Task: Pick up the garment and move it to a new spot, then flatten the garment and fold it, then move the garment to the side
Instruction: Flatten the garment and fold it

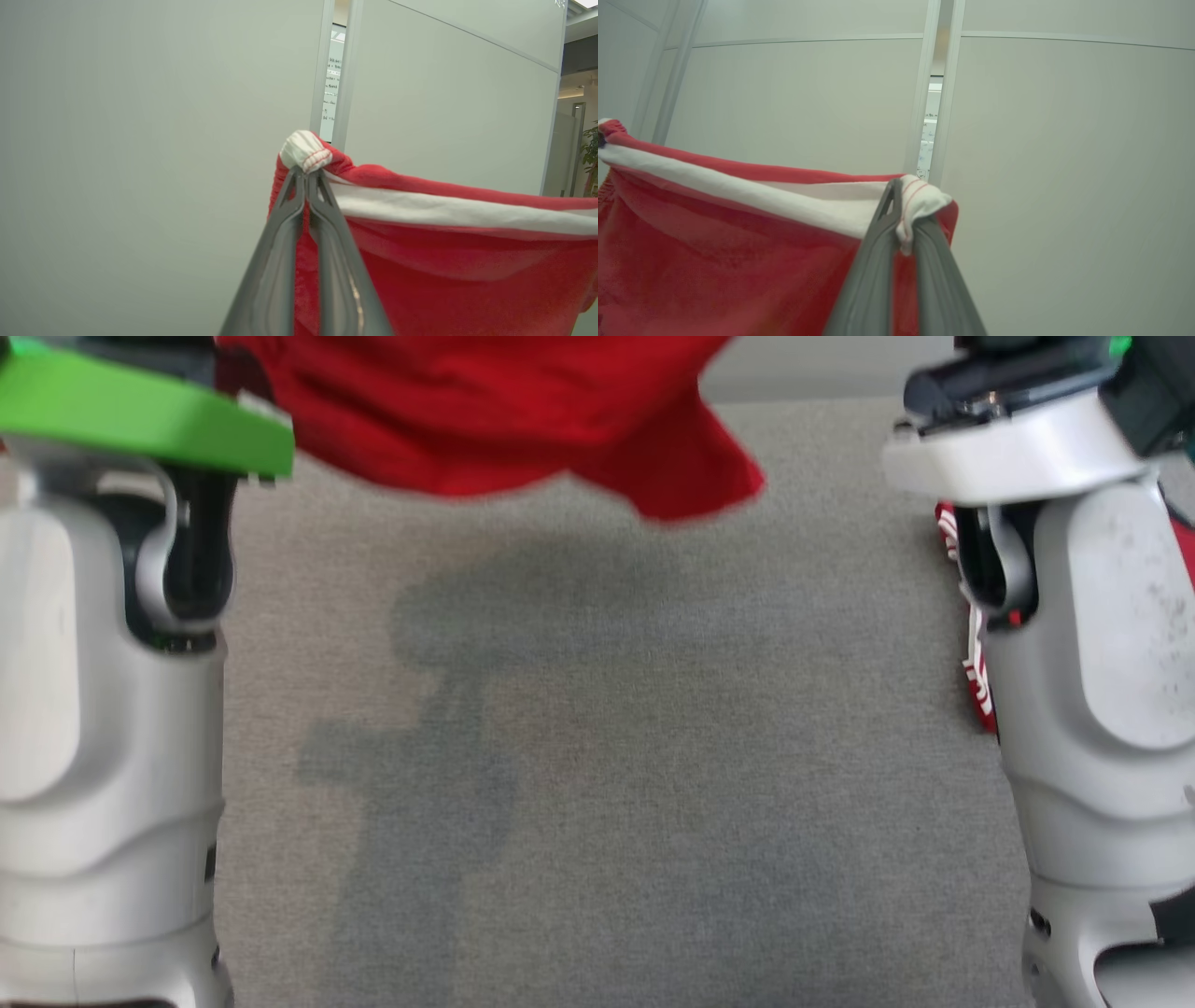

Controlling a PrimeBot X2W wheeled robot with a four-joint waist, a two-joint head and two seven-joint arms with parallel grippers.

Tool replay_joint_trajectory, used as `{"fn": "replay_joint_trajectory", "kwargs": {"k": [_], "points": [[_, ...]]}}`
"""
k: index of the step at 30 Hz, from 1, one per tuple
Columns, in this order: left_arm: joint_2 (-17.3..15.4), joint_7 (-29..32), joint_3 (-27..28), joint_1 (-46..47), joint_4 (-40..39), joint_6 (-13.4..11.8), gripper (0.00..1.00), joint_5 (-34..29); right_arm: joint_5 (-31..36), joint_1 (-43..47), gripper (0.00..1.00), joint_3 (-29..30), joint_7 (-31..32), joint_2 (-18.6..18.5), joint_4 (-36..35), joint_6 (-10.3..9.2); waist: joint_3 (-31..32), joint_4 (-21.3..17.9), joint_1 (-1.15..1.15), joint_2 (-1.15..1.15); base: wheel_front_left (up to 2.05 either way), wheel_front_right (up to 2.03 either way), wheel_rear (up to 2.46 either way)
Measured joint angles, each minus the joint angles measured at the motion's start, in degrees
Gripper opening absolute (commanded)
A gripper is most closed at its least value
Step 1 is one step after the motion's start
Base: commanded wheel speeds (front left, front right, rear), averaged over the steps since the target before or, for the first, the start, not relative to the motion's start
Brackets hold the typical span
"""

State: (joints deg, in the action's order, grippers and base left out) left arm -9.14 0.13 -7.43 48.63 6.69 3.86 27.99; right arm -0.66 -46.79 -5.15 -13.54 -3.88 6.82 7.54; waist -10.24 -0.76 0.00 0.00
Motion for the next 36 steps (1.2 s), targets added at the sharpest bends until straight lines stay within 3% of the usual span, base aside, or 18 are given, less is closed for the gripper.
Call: {"fn": "replay_joint_trajectory", "kwargs": {"k": [3, 8, 16, 27, 36], "points": [[1.01, -2.22, 0.15, 4.05, 6.19, 0.02, 0.00, -0.13, 0.48, -3.15, 0.00, -0.18, -1.03, 0.62, 4.43, 0.00, -2.47, -0.55, 0.00, 0.00, 0.00, 0.00, 0.00], [1.78, -4.30, -0.20, 0.89, 15.59, 0.30, 0.00, 0.56, 0.69, 1.38, 0.00, -2.20, -1.43, 1.00, 12.25, 0.00, -5.93, -1.09, 0.00, 0.00, 0.00, 0.00, 0.00], [4.44, -10.27, -1.26, -12.01, 22.12, 1.08, 0.00, 3.27, -4.83, 14.32, 0.00, -4.42, -1.44, 1.08, 12.34, 0.00, -8.53, -0.13, 0.00, 0.00, 0.00, 0.00, 0.00], [5.58, -13.80, -2.43, -24.74, 13.62, 0.12, 0.00, 4.33, -6.83, 28.97, 0.00, -4.37, -1.45, 1.09, -0.07, 0.00, -4.69, 1.37, 0.00, 0.00, 0.00, 0.00, 0.00], [5.72, -11.60, -2.98, -39.22, 0.03, -3.75, 0.00, 5.76, -6.50, 42.13, 0.00, -3.56, -1.45, 1.09, -11.00, 0.00, 1.84, 2.04, 0.00, 0.00, 0.00, 0.00, 0.00]]}}
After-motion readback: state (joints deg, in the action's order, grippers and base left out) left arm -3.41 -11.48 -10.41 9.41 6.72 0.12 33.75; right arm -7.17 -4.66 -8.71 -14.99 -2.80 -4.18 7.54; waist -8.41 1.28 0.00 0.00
